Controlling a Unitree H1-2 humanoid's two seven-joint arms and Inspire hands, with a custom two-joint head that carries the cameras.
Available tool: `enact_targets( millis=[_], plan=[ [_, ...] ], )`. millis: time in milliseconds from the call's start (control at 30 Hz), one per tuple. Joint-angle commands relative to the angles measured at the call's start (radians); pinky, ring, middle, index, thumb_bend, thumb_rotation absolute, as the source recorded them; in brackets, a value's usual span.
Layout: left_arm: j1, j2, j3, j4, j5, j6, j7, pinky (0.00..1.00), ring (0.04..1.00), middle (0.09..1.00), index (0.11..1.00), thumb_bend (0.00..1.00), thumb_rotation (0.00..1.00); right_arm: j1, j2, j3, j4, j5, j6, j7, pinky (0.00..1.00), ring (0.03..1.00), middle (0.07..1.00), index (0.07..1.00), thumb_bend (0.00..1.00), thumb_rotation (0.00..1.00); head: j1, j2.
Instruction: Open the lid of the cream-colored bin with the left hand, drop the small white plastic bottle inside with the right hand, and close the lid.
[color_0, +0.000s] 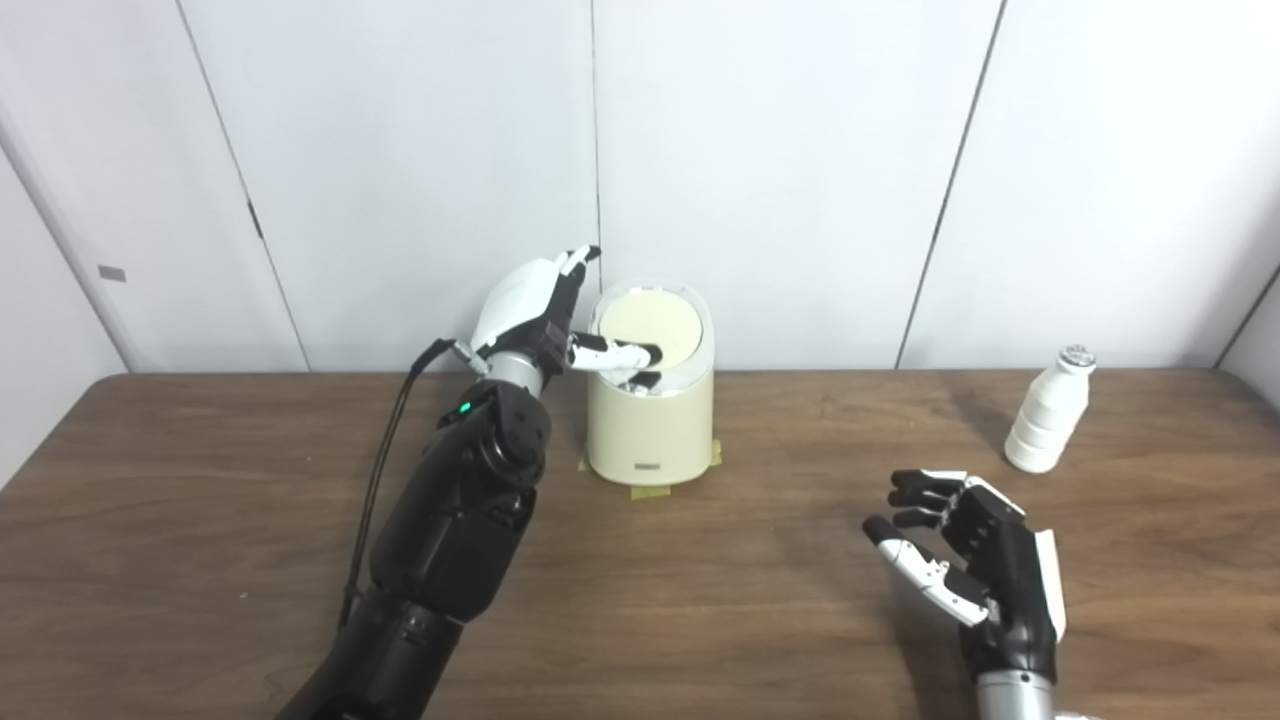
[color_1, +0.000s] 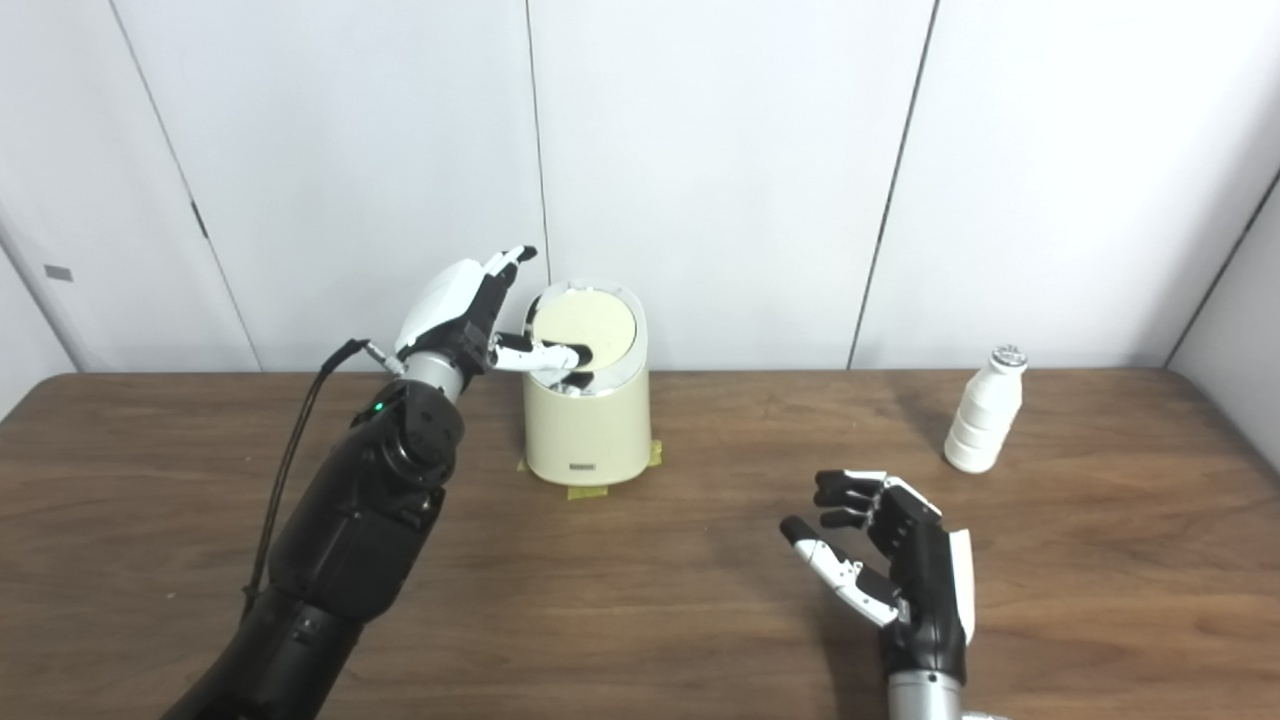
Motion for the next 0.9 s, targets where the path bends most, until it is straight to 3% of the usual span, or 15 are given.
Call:
enact_targets(
  millis=[0, 167, 467, 567, 633, 733, 867],
  plan=[
    [-0.057, 0.007, -0.005, 0.005, 0.03, -0.004, 0.04, 1.0, 1.0, 1.0, 0.978, 0.78, 0.28, 0.002, 0.013, 0.005, 0.006, -0.002, -0.009, -0.005, 0.51, 0.584, 0.612, 0.493, 0.48, 0.14, 0.0, 0.001],
    [-0.063, 0.008, -0.016, 0.041, 0.067, -0.002, 0.051, 1.0, 1.0, 1.0, 0.966, 0.67, 0.29, 0.004, 0.014, 0.004, 0.005, 0.006, -0.009, -0.001, 0.51, 0.588, 0.614, 0.493, 0.48, 0.14, -0.003, 0.001],
    [-0.077, 0.008, -0.03, 0.072, 0.119, -0.002, 0.062, 0.97, 0.966, 0.986, 0.943, 0.62, 0.22, 0.002, 0.016, 0.006, 0.008, 0.004, -0.014, -0.003, 0.51, 0.582, 0.609, 0.493, 0.48, 0.14, -0.006, -0.001],
    [-0.08, 0.009, -0.036, 0.07, 0.139, -0.002, 0.061, 0.97, 0.966, 0.985, 0.946, 0.66, 0.19, 0.001, 0.016, 0.005, 0.011, 0.007, -0.019, -0.002, 0.51, 0.58, 0.607, 0.493, 0.48, 0.14, -0.006, -0.001],
    [-0.082, 0.017, -0.054, 0.069, 0.171, -0.002, 0.068, 0.97, 0.964, 0.977, 0.942, 0.78, 0.13, 0.002, 0.016, 0.006, 0.009, 0.006, -0.02, -0.002, 0.51, 0.579, 0.607, 0.492, 0.48, 0.14, -0.008, 0.0],
    [-0.092, 0.056, -0.139, 0.069, 0.288, -0.003, 0.086, 1.0, 0.991, 0.976, 0.948, 0.92, 0.12, 0.002, 0.015, 0.007, 0.009, 0.001, -0.016, -0.003, 0.51, 0.584, 0.614, 0.493, 0.48, 0.14, -0.009, 0.001],
    [-0.102, 0.086, -0.211, 0.042, 0.435, -0.002, 0.069, 1.0, 1.0, 0.998, 0.981, 0.99, 0.08, 0.001, 0.016, 0.008, 0.011, -0.009, -0.017, -0.007, 0.51, 0.584, 0.615, 0.493, 0.48, 0.14, -0.006, 0.002]
  ],
)
